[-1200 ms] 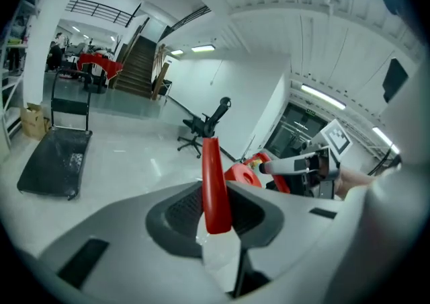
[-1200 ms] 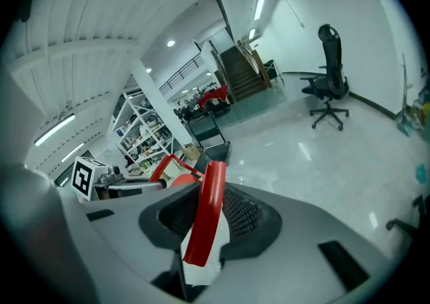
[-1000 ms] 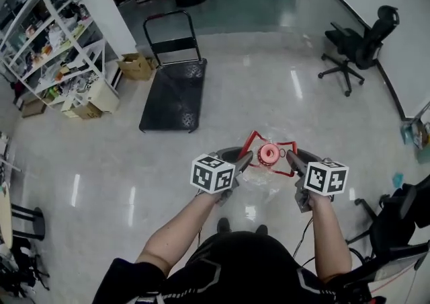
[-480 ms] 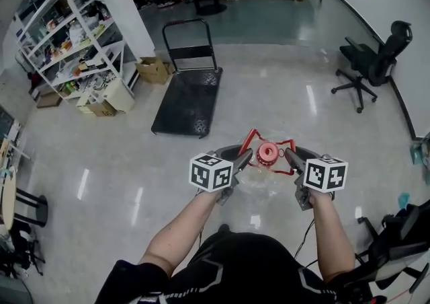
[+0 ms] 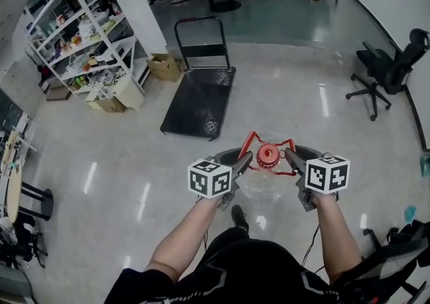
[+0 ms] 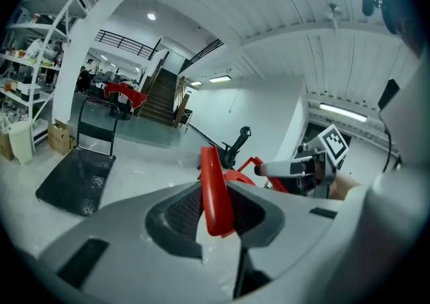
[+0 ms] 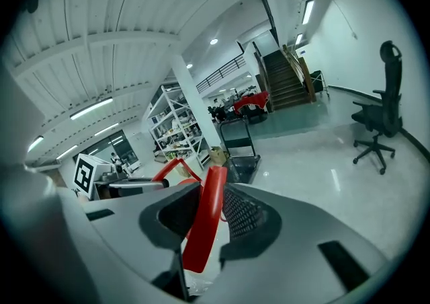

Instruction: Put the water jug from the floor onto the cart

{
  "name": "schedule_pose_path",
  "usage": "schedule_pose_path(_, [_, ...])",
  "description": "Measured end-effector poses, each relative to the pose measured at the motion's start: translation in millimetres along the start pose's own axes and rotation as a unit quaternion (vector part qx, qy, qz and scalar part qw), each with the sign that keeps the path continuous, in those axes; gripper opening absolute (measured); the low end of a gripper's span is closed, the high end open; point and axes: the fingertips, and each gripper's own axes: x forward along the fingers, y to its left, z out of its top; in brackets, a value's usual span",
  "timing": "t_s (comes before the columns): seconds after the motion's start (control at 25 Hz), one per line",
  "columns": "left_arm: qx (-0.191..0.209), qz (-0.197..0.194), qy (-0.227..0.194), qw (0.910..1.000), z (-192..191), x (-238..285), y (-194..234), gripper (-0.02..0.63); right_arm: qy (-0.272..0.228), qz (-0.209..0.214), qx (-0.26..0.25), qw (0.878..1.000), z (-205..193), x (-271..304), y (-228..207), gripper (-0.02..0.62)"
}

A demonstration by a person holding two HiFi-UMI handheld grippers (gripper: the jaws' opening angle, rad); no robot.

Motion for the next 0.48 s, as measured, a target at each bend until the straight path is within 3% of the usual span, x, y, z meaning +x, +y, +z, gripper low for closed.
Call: schedule_pose_path(0.48, [0.002,0.012,-0.027,0.9996,94.8,22.8,146.7,0.083,0.001,0.009,-0.018,1.0,102.5,155.5,4.0,0.103])
